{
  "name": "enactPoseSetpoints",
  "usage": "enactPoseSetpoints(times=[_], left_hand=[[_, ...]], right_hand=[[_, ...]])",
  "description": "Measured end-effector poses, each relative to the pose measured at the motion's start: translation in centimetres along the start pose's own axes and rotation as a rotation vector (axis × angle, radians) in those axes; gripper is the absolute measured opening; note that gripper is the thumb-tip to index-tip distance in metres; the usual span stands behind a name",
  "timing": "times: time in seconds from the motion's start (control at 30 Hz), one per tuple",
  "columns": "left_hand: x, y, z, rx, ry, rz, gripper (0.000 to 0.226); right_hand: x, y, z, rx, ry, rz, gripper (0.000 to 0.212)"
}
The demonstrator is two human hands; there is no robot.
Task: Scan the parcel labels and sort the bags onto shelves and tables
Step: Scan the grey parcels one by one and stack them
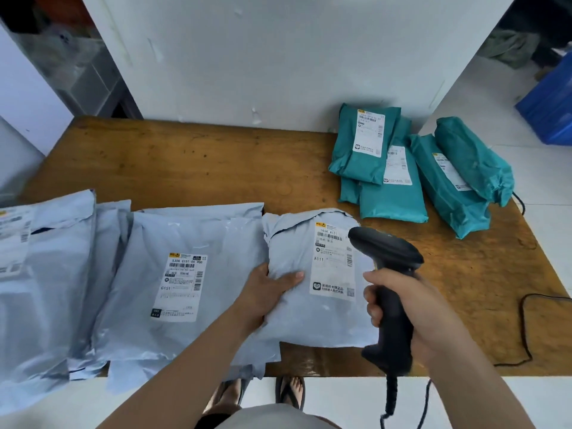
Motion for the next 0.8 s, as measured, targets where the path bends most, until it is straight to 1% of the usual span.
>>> enactPoseSetpoints(times=[0.07, 0.1, 0.17, 0.23, 0.3, 0.33, 0.37, 0.47, 0.5, 0.53, 0.57, 0.6, 0.67, 0.7, 0.73, 0.8], left_hand=[[2.0, 1.8, -2.5, -0.048, -0.007, -0.027, 0.031], [3.5, 2.6, -4.1, -0.075, 0.001, -0.032, 0.038], [6.8, 4.2, -7.4, -0.133, 0.033, -0.004, 0.065], [10.4, 5.1, -10.5, -0.176, 0.075, 0.018, 0.08], [14.2, 4.8, -12.6, -0.128, 0.124, 0.044, 0.086], [16.0, 4.4, -13.2, -0.079, 0.182, 0.102, 0.085], [17.6, 3.9, -13.6, -0.017, 0.252, 0.228, 0.079], [20.4, 3.5, -14.0, 0.309, 0.591, 0.871, 0.056], [19.7, 4.1, -13.9, 0.346, 0.679, 1.014, 0.055], [18.4, 5.0, -13.6, 0.331, 0.73, 1.115, 0.057], [16.7, 6.1, -13.3, 0.262, 0.767, 1.187, 0.06], [14.8, 7.3, -12.9, 0.134, 0.792, 1.227, 0.061], [11.2, 9.4, -11.8, -0.148, 0.802, 1.302, 0.056], [10.0, 9.4, -10.6, -0.205, 0.764, 1.361, 0.055], [9.2, 8.6, -9.0, -0.2, 0.69, 1.453, 0.056], [8.2, 6.2, -6.0, -0.083, 0.508, 1.633, 0.062]], right_hand=[[0.0, -1.0, -0.4, 0.027, -0.023, -0.004, 0.007], [0.0, -1.4, -0.5, 0.037, -0.035, 0.006, 0.008], [-0.1, -1.6, -0.4, 0.037, -0.047, 0.042, 0.012], [-0.7, -1.4, 0.1, 0.023, -0.058, 0.078, 0.013], [-1.6, -1.1, 0.9, 0.006, -0.083, 0.092, 0.012], [-2.2, -0.9, 1.4, -0.004, -0.101, 0.084, 0.012], [-2.8, -0.6, 1.8, -0.015, -0.12, 0.064, 0.013], [-4.7, -0.2, 2.7, -0.033, -0.167, -0.007, 0.016], [-5.1, -0.2, 2.9, -0.033, -0.175, -0.031, 0.018], [-5.5, -0.2, 3.1, -0.032, -0.182, -0.049, 0.019], [-5.8, -0.2, 3.2, -0.032, -0.186, -0.062, 0.02], [-6.0, -0.2, 3.2, -0.029, -0.191, -0.072, 0.02], [-6.3, -0.4, 3.3, -0.02, -0.193, -0.095, 0.022], [-6.4, -0.5, 3.3, -0.017, -0.192, -0.103, 0.023], [-6.4, -0.5, 3.3, -0.015, -0.189, -0.106, 0.023], [-6.4, -0.6, 3.2, -0.015, -0.184, -0.111, 0.022]])
Point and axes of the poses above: each hand's wrist, its own z-axis towards the middle knuckle, its own x-axis out of the back of the hand, y = z × x, the point moved 9 cm from there along z, towards the middle knuckle, and after that the axes turned 15 degrees about -y, right-handed, at the moved point
